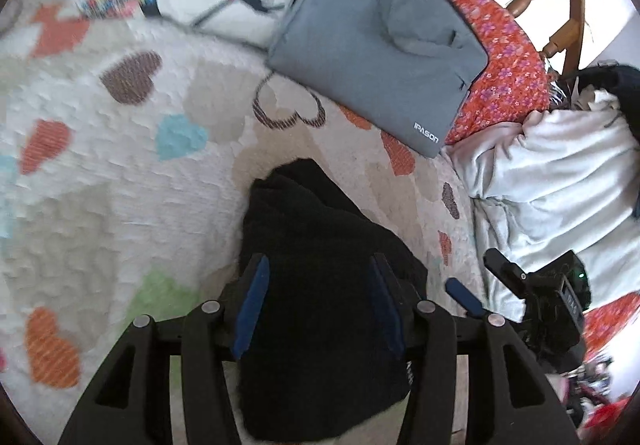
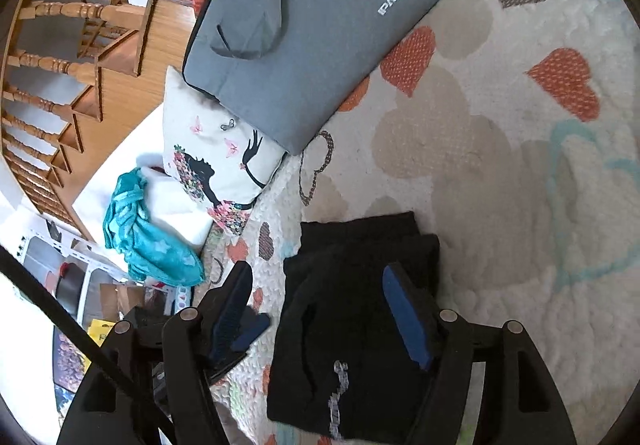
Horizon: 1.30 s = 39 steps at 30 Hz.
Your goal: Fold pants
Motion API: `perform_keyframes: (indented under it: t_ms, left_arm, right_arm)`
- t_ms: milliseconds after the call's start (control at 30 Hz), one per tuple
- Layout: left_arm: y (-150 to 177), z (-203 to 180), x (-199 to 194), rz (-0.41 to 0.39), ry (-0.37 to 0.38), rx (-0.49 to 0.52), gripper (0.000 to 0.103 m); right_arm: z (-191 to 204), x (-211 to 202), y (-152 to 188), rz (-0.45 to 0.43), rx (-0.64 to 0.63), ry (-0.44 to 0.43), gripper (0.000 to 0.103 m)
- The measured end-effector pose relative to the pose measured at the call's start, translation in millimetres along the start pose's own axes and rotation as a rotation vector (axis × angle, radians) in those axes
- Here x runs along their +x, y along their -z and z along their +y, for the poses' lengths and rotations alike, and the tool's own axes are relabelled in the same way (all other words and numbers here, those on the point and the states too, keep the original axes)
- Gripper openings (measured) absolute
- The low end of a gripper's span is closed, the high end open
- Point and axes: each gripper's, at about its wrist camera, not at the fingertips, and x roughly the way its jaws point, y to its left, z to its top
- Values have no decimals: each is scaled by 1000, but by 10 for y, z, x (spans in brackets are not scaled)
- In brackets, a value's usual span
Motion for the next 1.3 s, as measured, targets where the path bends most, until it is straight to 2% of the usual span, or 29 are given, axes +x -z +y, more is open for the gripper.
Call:
perform_keyframes:
  t_ms: [200,300,400,533,600,667,700,833,867,933,1033,1133,1300]
  left_arm:
    - [256,-51,-447,-122,-121,94,53]
    - [436,-14,-618,-158,-153,105,53]
    - [639,36,-773,-186,-178,98,54]
    - [894,10,-932,-251,-265,122,55]
    - [1009,-41,-1010,-296,-325,149,60]
    - [1128,-109,-1091,-354,-383,179,71]
    - [1200,-146,-1139,-391,-406,198,73]
    - [1410,-262,-1228,-482,-489,250,97]
    - [1438,-276,-1232,-488,-492,259,97]
    - [1503,-306,-1181,-479,-487,294,97]
    - [1551,-322,-978,-393,-494,331,97]
    - [1548,-318,-827,-320,-482,319,97]
    - [1547,-281,-669,-259,-471,306,97]
  right_arm:
    - [207,-278,241,-9,-103,69,76]
    - [312,-408,418,-16,-177,121,76]
    - [322,-516,602,-15,-204,136,76]
    - [244,-594,923,5,-203,167,76]
    - [225,-591,1062,21,-212,197,76]
    - [210,-599,1230,24,-237,234,76]
    - [208,-608,1319,22,-255,257,76]
    - [223,-669,1585,-7,-310,320,76]
    - [225,-682,1647,-12,-324,331,76]
    - [234,-687,1754,-20,-355,361,76]
    - [251,-641,1835,-26,-399,399,76]
    - [287,-580,1859,-26,-437,426,76]
    - [301,-533,1849,-52,-476,468,76]
